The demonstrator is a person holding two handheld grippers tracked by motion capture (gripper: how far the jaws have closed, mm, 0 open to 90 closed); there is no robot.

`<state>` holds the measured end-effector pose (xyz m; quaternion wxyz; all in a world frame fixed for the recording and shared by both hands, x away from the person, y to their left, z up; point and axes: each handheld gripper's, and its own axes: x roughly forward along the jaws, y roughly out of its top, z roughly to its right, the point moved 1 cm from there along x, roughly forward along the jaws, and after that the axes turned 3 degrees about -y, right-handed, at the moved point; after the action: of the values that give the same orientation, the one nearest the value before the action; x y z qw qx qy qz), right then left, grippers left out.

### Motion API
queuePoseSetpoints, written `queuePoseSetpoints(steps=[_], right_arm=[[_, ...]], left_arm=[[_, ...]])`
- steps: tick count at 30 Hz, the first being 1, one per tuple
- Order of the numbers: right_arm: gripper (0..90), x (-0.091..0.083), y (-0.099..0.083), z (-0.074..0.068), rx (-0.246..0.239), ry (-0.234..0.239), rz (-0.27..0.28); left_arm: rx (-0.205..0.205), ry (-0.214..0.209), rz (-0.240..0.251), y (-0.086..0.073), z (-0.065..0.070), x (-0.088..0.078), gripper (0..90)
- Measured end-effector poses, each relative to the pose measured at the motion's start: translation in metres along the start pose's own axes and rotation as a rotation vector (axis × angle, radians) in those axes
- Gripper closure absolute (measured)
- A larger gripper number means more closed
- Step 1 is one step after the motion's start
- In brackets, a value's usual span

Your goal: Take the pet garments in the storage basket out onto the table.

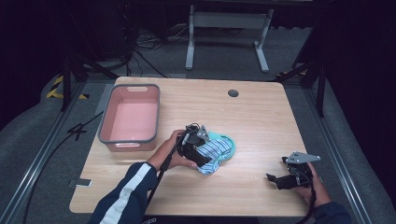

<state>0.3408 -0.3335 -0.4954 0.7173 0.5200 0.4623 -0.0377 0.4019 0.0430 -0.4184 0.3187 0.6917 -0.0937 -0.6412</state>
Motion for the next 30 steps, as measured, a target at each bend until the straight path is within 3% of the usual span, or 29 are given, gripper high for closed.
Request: queuePoseSetpoints(steps=[15, 19, 30], right_arm=[[0.7, 0.0, 0.0, 0.0, 0.0, 0.0, 0.0], [0.7, 0.0, 0.0, 0.0, 0.0, 0.0, 0.0], [0.7, 0.0, 0.0, 0.0, 0.001, -0.001, 0.0]], left_arm=[[0.049, 0.016, -0.027, -0.01, 0.007, -0.016, 20.2], [0.046, 0.031, -0.029, -0.016, 0.008, -0.022, 19.7], [0.073, 0.043, -0.065, -0.043, 0.013, -0.035, 19.8]])
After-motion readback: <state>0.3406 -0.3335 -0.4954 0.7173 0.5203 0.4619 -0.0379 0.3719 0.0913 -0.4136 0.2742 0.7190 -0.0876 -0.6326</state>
